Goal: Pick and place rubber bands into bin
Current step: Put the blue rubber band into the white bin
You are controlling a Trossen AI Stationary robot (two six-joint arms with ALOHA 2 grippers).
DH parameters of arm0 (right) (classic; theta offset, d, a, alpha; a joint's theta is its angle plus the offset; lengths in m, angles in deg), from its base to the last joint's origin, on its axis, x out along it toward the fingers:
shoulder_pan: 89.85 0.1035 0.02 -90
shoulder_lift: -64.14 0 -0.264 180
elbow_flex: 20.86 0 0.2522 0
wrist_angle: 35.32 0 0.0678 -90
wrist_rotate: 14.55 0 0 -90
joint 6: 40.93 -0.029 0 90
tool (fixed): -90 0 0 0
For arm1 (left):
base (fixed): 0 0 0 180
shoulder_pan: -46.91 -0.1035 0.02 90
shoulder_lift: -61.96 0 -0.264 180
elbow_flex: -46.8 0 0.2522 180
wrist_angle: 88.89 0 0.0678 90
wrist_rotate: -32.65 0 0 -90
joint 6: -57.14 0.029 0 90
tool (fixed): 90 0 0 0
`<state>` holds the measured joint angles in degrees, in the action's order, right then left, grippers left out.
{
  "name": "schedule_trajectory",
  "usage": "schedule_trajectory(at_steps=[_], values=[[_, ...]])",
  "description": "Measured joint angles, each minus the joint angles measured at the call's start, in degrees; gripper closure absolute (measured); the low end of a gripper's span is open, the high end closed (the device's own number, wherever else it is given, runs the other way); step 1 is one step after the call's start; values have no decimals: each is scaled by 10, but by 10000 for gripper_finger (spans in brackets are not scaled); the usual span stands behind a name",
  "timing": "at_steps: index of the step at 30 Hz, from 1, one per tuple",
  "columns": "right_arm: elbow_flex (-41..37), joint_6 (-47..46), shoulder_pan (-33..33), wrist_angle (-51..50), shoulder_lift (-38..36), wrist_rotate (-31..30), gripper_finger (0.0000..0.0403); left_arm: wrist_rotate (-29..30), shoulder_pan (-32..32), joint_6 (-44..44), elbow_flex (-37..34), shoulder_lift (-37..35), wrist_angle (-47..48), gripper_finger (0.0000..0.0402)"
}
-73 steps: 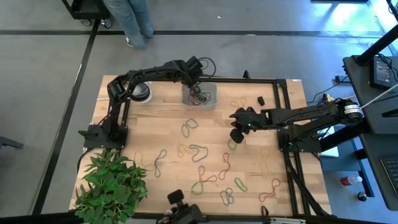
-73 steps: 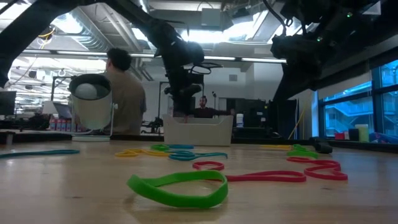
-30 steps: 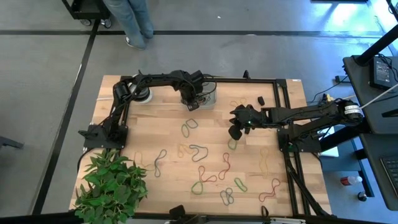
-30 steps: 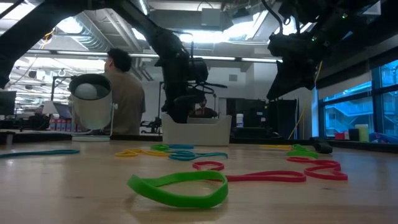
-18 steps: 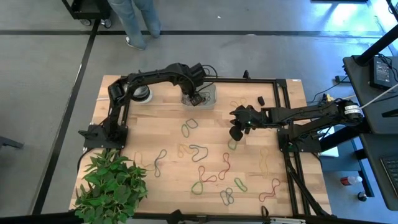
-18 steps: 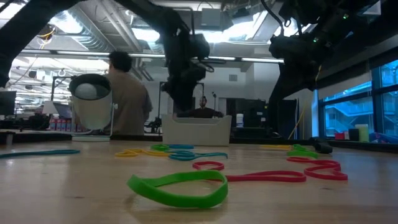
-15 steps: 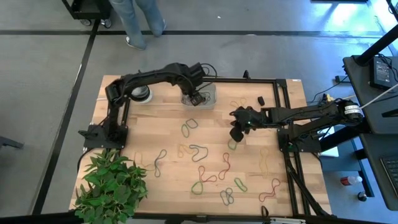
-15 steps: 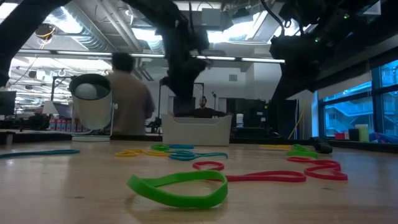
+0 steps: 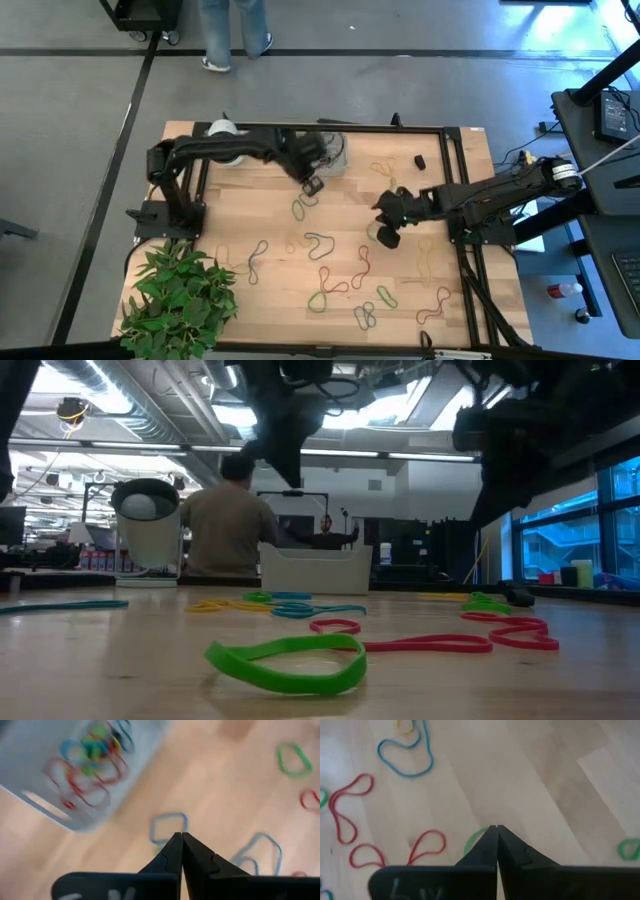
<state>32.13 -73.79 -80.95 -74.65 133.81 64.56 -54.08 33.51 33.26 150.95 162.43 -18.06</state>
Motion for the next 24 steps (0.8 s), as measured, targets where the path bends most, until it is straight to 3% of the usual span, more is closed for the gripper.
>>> schedule_trajectory(at_steps=[11, 17, 24], values=[[0, -90, 109, -3, 0, -15, 399, 3, 148, -131, -264, -122, -217, 400], [0, -144, 146, 17, 0, -53, 401, 18, 191, -146, -352, -184, -242, 400], [0, -233, 168, 22, 0, -91, 401, 17, 198, -142, -429, -254, -264, 400]])
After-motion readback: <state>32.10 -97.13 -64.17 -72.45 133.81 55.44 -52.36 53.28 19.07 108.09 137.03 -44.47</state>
